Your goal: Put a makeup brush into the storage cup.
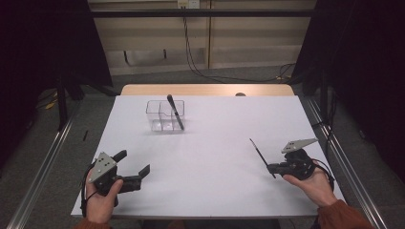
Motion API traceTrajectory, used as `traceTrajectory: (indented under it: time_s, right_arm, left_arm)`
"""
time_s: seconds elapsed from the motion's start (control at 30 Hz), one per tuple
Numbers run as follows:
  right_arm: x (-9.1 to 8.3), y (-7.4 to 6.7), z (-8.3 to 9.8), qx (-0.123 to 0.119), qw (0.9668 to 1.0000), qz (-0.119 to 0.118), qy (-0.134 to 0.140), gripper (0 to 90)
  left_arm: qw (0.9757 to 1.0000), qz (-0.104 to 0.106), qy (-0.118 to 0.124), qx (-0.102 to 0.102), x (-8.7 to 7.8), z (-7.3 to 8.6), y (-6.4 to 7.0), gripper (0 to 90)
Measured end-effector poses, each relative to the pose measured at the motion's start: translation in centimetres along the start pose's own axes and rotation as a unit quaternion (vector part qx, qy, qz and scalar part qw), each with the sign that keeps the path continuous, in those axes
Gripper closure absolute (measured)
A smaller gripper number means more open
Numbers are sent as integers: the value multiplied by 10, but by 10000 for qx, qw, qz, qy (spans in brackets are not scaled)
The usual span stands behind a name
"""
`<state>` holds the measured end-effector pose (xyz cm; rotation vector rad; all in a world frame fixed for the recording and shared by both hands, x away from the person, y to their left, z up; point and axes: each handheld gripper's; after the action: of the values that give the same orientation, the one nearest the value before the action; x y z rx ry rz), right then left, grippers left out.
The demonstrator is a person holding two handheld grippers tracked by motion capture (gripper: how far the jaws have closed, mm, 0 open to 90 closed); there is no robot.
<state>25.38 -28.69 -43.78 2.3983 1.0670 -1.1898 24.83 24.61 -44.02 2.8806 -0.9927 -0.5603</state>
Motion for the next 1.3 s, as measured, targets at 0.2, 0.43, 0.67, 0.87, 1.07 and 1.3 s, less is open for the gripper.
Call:
traceTrajectory:
  time_s: [0.2,0.43,0.67,0.87,1.07,1.3]
  right_arm:
    - [2,-5,0,-80,9989,58,449,872]
    - [4,-11,2,-254,9956,19,898,871]
    - [1,-10,5,-169,9896,53,1428,871]
    - [-2,-12,6,-155,9821,-10,1875,871]
    - [-3,-9,5,-57,9794,-14,2019,871]
    - [0,-17,-3,-228,9763,-42,2153,871]
  left_arm:
    - [10000,0,19,29,-2,-1,0,16]
    - [10000,-5,30,4,-3,-1,0,16]
    - [10000,-3,39,15,-3,-1,0,16]
    - [10000,-25,66,12,-5,-1,0,17]
    - [10000,-14,79,25,-5,-2,0,17]
    - [10000,-33,88,5,-6,-1,-1,18]
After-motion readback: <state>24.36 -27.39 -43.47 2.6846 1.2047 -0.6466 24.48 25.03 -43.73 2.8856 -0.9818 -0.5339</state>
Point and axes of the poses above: each handheld gripper's, and its own axes: x roughly forward along the jaws, z roughly out of its underside, y roughly to its right, and after that the axes turned 5 degrees about -x, right-handed
